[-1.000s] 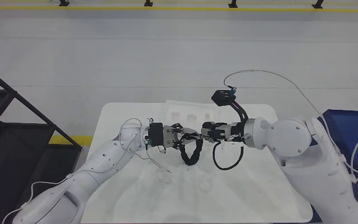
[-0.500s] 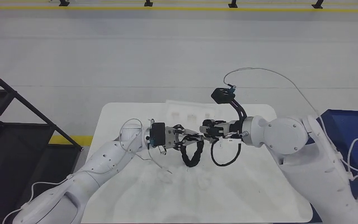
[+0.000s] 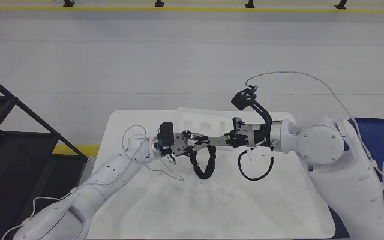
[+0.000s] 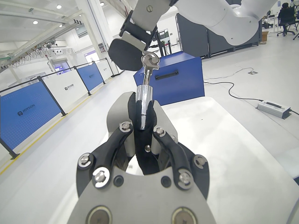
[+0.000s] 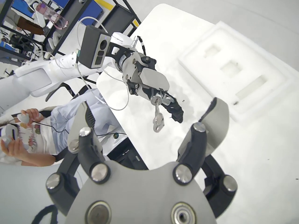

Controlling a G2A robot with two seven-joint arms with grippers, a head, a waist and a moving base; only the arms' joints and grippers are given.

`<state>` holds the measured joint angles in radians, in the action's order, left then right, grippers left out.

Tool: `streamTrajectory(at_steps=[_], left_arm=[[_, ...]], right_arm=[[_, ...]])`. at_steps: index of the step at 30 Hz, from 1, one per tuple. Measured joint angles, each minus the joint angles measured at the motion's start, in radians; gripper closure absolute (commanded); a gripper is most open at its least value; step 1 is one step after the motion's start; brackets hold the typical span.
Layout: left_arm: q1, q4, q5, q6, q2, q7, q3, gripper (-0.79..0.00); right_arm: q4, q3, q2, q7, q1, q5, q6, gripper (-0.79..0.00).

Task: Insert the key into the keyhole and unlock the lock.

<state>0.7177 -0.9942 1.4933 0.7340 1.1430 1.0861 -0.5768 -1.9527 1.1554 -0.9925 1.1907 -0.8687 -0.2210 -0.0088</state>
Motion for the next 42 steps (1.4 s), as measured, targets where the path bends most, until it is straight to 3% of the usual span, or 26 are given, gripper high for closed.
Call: streamTrajectory(at_steps=[11, 23, 31, 42], left_arm=[[0.018, -0.063, -0.136, 0.143, -0.032, -0.143, -0.063, 0.0], [0.031, -0.126, -0.243, 0.274, -0.048, -0.367, -0.137, 0.0], [0.034, -0.163, -0.339, 0.278, -0.046, -0.529, -0.136, 0.0], [0.036, -0.181, -0.421, 0.278, -0.045, -0.633, -0.134, 0.0]], right_arm=[[-0.017, 0.012, 0.024, 0.044, -0.045, -0.123, -0.296, -0.785], [-0.02, 0.009, 0.025, 0.016, -0.06, -0.142, -0.312, -0.785], [-0.03, -0.018, 0.03, -0.018, -0.054, -0.206, -0.462, -0.785], [-0.044, -0.076, 0.027, -0.045, -0.033, -0.262, -0.464, -0.785]])
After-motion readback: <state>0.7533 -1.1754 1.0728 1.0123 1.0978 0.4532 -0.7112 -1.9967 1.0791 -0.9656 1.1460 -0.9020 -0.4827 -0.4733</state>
